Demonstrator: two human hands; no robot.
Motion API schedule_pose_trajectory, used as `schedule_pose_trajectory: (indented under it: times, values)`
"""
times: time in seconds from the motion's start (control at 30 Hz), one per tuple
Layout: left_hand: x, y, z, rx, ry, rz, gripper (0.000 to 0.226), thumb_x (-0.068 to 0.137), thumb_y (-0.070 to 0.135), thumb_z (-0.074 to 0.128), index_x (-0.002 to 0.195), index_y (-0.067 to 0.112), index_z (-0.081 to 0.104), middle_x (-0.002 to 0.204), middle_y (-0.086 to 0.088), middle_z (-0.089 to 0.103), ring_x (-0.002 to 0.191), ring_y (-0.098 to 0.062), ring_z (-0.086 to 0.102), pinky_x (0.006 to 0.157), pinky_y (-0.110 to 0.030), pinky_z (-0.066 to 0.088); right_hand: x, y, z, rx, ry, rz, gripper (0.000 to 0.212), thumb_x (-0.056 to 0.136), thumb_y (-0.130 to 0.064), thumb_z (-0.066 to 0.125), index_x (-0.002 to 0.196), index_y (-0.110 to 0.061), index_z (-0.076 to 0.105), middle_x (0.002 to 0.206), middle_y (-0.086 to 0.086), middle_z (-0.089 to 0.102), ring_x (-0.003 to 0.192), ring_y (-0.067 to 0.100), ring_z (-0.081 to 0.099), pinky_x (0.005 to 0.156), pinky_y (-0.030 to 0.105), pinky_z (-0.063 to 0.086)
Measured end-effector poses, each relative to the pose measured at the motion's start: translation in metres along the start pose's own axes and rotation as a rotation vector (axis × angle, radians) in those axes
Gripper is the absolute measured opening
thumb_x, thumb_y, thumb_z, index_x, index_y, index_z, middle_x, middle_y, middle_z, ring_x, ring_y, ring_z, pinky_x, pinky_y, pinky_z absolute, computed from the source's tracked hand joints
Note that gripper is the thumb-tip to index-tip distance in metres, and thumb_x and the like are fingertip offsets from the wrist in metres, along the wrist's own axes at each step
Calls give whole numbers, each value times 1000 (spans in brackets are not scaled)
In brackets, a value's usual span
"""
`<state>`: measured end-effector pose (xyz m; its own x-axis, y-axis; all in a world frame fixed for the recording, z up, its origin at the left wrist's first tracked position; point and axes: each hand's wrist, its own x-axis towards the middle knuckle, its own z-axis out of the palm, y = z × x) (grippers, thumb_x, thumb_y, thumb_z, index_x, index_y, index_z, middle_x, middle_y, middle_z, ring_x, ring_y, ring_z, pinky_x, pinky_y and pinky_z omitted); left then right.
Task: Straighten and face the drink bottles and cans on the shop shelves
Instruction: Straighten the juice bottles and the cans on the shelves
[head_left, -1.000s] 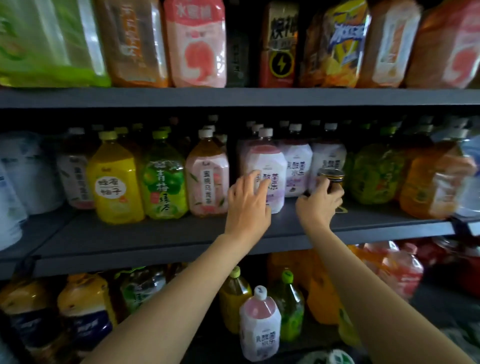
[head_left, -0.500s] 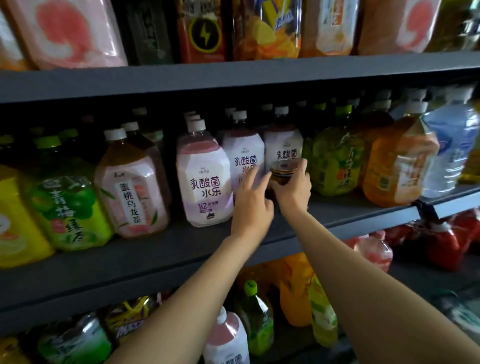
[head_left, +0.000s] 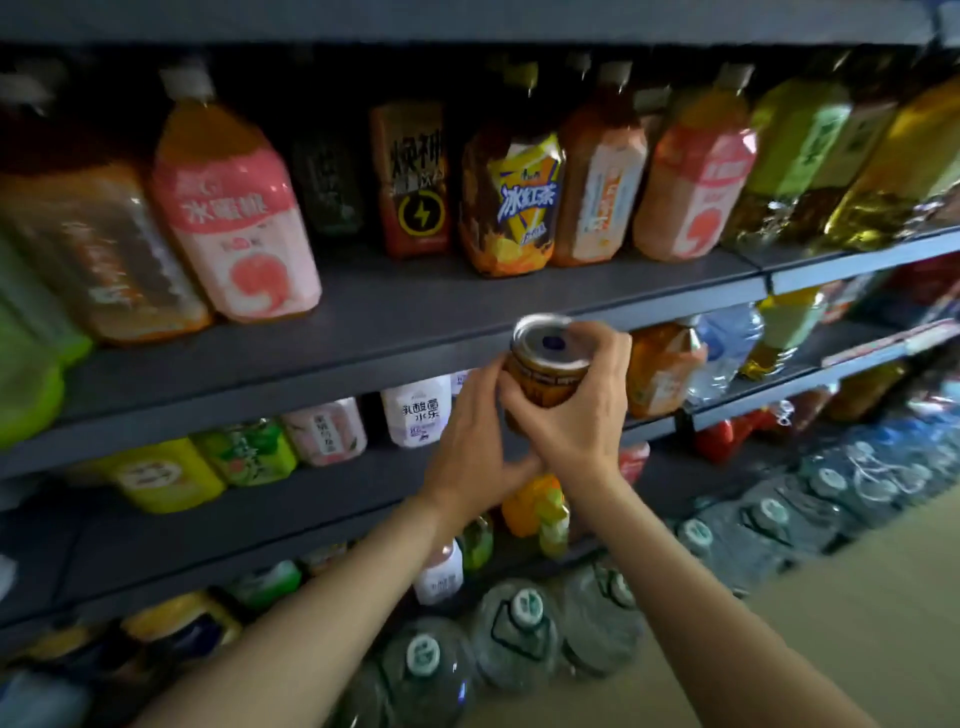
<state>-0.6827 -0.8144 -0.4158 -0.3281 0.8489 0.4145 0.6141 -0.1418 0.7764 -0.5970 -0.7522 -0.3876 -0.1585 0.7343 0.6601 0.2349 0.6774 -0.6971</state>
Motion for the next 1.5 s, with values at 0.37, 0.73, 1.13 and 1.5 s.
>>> schedule_pose_trajectory:
  times: [0.37, 0.73, 1.13, 1.5]
  values:
    - [51, 256, -276, 276, 266, 215, 80, 68, 40, 64, 134, 5, 35, 124, -5, 46, 115, -15, 46, 96, -25, 39, 153, -331, -47, 198, -12, -294, 67, 69, -46, 69, 114, -1, 47, 106, 7, 46, 101, 14, 47, 85, 11, 36]
    - [88, 360, -392, 204, 528, 157, 54, 83, 24, 68, 127, 17, 39, 111, 3, 53, 102, -10, 51, 78, -15, 42, 226, -472, -34, 718, -197, -184, 76, 70, -30, 81, 130, -21, 35, 113, -9, 52, 104, 3, 55, 95, 29, 48]
    - [194, 363, -442, 249, 498, 3, 47, 90, 17, 60, 133, 8, 45, 134, -6, 51, 122, -18, 48, 97, -27, 38, 349, -483, -8, 571, -135, -234, 70, 74, -31, 78, 128, -16, 36, 110, -5, 51, 99, 9, 52, 88, 25, 46]
    - [261, 348, -423, 101, 519, -65, 54, 81, 33, 71, 126, 14, 49, 127, -3, 57, 120, -21, 51, 100, -35, 41, 411, -501, 23, 23, -167, -432, 60, 75, -37, 75, 117, -10, 42, 111, 11, 58, 98, 25, 57, 72, 32, 46]
